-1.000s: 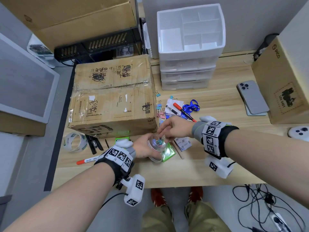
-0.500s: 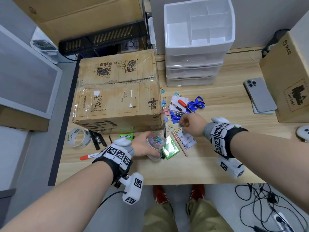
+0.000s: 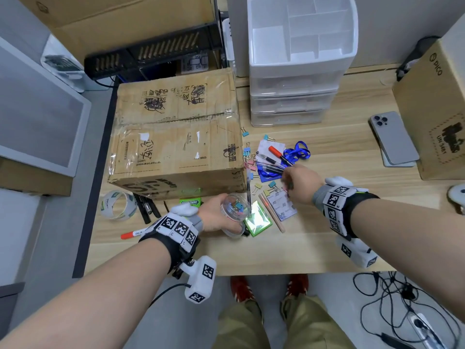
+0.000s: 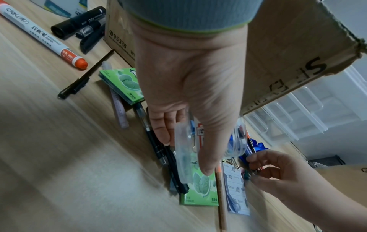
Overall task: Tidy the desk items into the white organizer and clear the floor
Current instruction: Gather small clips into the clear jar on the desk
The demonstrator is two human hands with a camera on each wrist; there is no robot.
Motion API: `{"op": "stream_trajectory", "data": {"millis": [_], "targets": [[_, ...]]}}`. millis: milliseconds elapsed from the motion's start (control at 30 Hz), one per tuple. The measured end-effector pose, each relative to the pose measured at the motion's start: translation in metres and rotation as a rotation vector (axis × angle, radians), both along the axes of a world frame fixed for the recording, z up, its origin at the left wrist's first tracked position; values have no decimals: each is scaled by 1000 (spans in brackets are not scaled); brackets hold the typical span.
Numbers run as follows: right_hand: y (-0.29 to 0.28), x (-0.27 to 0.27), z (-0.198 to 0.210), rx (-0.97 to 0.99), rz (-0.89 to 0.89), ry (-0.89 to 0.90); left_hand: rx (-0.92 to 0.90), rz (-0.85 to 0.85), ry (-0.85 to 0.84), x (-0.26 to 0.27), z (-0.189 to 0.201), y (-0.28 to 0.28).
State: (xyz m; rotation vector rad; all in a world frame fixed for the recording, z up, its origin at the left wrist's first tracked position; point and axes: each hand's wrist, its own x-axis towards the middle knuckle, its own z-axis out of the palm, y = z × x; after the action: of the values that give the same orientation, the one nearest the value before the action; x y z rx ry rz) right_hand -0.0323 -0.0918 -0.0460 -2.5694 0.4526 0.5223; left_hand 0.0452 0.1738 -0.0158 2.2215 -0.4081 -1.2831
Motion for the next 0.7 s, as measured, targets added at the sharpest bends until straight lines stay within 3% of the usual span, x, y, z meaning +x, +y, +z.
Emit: {"op": "stream_trajectory", "data": {"millis": [333, 700], "targets": [[-16, -18, -6, -41, 66, -14, -17, -32, 7, -7, 21, -25], [-7, -19, -16, -133, 92, 16, -3, -23, 12, -9, 10, -24]]}}
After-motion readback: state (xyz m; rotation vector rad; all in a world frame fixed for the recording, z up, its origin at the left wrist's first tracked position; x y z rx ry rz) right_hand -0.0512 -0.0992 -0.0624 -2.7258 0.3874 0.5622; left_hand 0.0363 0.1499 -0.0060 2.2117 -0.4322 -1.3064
